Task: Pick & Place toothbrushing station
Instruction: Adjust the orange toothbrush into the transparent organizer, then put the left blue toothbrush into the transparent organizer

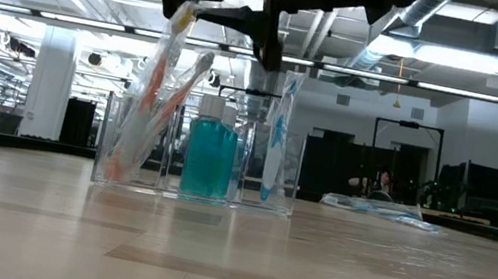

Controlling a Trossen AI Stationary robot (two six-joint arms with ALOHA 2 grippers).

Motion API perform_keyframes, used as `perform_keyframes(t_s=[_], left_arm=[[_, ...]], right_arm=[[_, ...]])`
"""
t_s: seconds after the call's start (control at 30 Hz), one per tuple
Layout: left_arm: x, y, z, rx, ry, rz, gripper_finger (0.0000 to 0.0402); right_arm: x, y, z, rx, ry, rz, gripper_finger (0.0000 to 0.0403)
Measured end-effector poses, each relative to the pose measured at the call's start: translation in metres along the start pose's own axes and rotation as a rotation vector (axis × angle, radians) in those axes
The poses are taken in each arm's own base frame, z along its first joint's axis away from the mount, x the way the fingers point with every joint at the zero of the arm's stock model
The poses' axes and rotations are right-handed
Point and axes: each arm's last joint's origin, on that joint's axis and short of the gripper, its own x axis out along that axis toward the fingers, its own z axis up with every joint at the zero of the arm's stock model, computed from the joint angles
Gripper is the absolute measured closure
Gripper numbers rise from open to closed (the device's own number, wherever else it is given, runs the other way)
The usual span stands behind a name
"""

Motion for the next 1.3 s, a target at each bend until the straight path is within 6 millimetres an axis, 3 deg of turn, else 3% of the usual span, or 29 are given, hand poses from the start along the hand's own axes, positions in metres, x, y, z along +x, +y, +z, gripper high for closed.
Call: perform_keyframes(t_s=[0.2, 0.43, 0.77, 1.03, 1.3], left_arm=[[0.000, 0.000, 0.000, 0.000, 0.001, 0.000, 0.0309], [0.000, 0.000, 0.000, 0.000, 0.001, 0.001, 0.0309], [0.000, 0.000, 0.000, 0.017, 0.005, 0.003, 0.0309], [-0.008, 0.023, 0.004, 0.011, -0.027, 0.092, 0.0309], [-0.028, 0.057, 0.015, 0.023, -0.116, 0.163, 0.0309]], right_arm=[[-0.001, 0.005, 0.009, -0.008, -0.025, 0.016, 0.0115], [-0.002, 0.013, 0.021, -0.032, -0.053, 0.044, 0.0112], [-0.012, 0.019, 0.058, -0.109, -0.147, 0.072, 0.0112], [-0.064, 0.019, 0.128, -0.200, -0.364, 0.029, 0.0113], [-0.132, -0.027, 0.179, -0.162, -0.237, -0.467, 0.0113]])
